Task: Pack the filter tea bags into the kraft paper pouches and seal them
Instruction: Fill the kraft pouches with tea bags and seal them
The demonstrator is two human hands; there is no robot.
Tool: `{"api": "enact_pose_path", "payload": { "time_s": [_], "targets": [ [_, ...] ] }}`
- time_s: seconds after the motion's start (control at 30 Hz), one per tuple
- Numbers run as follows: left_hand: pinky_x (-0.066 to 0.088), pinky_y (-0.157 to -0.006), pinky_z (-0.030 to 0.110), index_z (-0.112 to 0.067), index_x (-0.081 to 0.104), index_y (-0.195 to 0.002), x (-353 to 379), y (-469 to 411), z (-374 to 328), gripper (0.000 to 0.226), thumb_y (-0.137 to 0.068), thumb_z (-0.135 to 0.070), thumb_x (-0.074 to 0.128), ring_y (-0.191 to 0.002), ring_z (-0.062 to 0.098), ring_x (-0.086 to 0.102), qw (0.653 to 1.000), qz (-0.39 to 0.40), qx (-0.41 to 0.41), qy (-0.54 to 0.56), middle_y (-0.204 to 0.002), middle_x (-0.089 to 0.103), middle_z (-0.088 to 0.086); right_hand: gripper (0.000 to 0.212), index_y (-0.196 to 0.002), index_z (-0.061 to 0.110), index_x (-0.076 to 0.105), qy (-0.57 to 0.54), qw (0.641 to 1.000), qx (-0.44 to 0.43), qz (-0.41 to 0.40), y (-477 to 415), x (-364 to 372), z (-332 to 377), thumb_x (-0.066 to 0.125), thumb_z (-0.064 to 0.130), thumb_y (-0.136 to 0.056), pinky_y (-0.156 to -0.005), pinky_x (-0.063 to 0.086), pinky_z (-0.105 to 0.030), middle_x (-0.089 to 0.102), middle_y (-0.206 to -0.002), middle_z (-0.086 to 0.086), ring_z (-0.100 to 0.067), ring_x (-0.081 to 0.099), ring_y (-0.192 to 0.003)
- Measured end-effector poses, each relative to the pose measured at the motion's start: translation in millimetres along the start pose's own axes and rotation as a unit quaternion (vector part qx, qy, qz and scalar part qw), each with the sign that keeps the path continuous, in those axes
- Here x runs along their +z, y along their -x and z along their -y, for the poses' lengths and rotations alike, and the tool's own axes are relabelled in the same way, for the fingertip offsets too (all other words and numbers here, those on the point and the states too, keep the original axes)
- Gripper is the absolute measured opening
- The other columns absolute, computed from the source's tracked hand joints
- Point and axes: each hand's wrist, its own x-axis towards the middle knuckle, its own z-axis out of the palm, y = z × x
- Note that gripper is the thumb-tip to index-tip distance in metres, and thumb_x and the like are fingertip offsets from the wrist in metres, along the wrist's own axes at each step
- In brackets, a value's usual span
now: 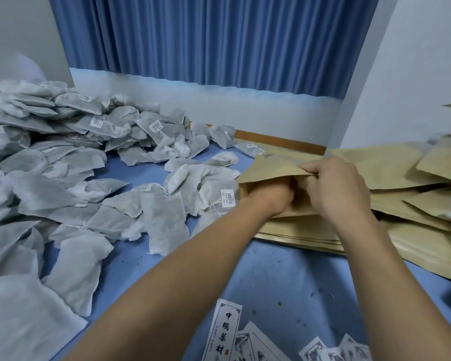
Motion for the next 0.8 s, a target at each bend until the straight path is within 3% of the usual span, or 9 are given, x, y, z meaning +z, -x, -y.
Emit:
{"api": "enact_pose_path", "payload": {
  "time_s": [0.07, 0.13, 0.27, 0.33, 0.43, 0.5, 0.57, 0.7, 0.8],
  "targets": [
    [0.04, -0.106, 0.042, -0.008, 0.056, -0.125, 4.7, 18.9, -3.5, 0.029, -0.101, -0.021, 0.046, -0.12, 0.033, 0.054, 0.998, 0.02, 0.061, -0.001, -0.131, 0.058, 0.02, 0.033, -0.095, 0.039, 0.076, 0.001, 1.0, 0.0, -0.016, 3.2, 3.4, 2.2, 0.054, 0.015, -0.091, -0.069, 0.043, -0.033, 0.065, -0.101, -0.008, -0.036, 0.057, -0.093],
    [0.05, -0.087, 0.045, -0.004, 0.063, -0.106, -1.7, 40.1, -4.2, 0.029, -0.101, -0.026, 0.043, -0.102, 0.04, 0.061, 0.997, 0.015, 0.081, 0.008, -0.113, 0.065, 0.024, 0.035, -0.094, 0.038, 0.076, 0.012, 1.0, -0.002, -0.025, 4.9, 7.1, 5.2, 0.052, 0.013, -0.089, -0.066, 0.041, -0.033, 0.066, -0.094, -0.007, -0.034, 0.053, -0.084],
    [0.049, -0.075, 0.042, -0.005, 0.071, -0.09, -13.2, 93.4, 9.9, 0.017, -0.094, -0.016, 0.059, -0.089, 0.032, 0.064, 0.962, -0.191, 0.187, -0.05, -0.098, 0.07, 0.01, 0.033, -0.103, 0.038, 0.075, 0.048, 0.998, 0.008, -0.037, 4.3, 12.7, 7.1, 0.052, 0.017, -0.09, -0.068, 0.039, -0.031, 0.068, -0.097, -0.008, -0.037, 0.058, -0.089],
    [0.044, -0.075, 0.041, -0.013, 0.068, -0.083, -21.8, 118.5, 17.9, 0.014, -0.091, -0.021, 0.06, -0.083, 0.027, 0.061, 0.961, -0.232, 0.128, -0.08, -0.091, 0.066, 0.002, 0.035, -0.112, 0.041, 0.073, 0.046, 0.998, 0.013, -0.039, 2.6, 13.6, 6.8, 0.052, 0.021, -0.093, -0.071, 0.039, -0.031, 0.068, -0.104, -0.008, -0.037, 0.06, -0.098],
    [0.04, -0.087, 0.042, -0.025, 0.061, -0.107, -29.8, 146.1, 30.1, 0.029, -0.086, -0.042, 0.05, -0.101, 0.023, 0.056, 0.976, -0.127, -0.071, -0.162, -0.111, 0.059, -0.003, 0.035, -0.117, 0.044, 0.07, 0.044, 0.998, 0.023, -0.031, 1.7, 12.3, 6.2, 0.053, 0.023, -0.095, -0.071, 0.037, -0.032, 0.067, -0.111, -0.008, -0.037, 0.06, -0.101],
    [0.041, -0.092, 0.043, -0.03, 0.045, -0.133, -30.6, 156.4, 39.2, 0.048, -0.086, -0.041, 0.05, -0.121, 0.024, 0.048, 0.981, -0.031, -0.112, -0.158, -0.132, 0.05, -0.002, 0.035, -0.118, 0.043, 0.07, 0.045, 0.998, 0.028, -0.036, 3.1, 10.1, 6.6, 0.054, 0.022, -0.095, -0.071, 0.036, -0.032, 0.066, -0.111, -0.009, -0.038, 0.06, -0.101],
    [0.044, -0.088, 0.04, -0.027, 0.038, -0.14, -31.8, 161.0, 44.4, 0.053, -0.089, -0.023, 0.051, -0.125, 0.026, 0.045, 0.985, 0.001, -0.103, -0.135, -0.135, 0.048, 0.0, 0.034, -0.115, 0.041, 0.072, 0.045, 0.998, 0.027, -0.031, 4.6, 10.0, 7.3, 0.055, 0.021, -0.094, -0.072, 0.036, -0.032, 0.067, -0.109, -0.009, -0.038, 0.06, -0.101],
    [0.048, -0.082, 0.041, -0.014, 0.053, -0.12, -44.3, 161.7, 35.6, 0.029, -0.093, -0.002, 0.053, -0.103, 0.028, 0.056, 0.988, -0.147, -0.049, -0.001, -0.11, 0.061, 0.006, 0.031, -0.105, 0.038, 0.074, 0.041, 0.998, 0.022, -0.031, 5.8, 8.5, 9.5, 0.054, 0.018, -0.092, -0.068, 0.036, -0.031, 0.064, -0.093, -0.007, -0.033, 0.052, -0.083],
    [0.049, -0.089, 0.034, 0.001, 0.067, -0.107, -51.6, 155.1, 20.9, 0.019, -0.089, 0.006, 0.064, -0.1, 0.027, 0.061, 0.942, -0.304, 0.143, 0.024, -0.107, 0.067, 0.01, 0.039, -0.115, 0.041, 0.072, 0.031, 0.998, 0.031, -0.036, 4.0, 7.2, 5.6, 0.053, 0.016, -0.091, -0.07, 0.035, -0.031, 0.068, -0.107, -0.008, -0.036, 0.058, -0.091]
  ]
}}
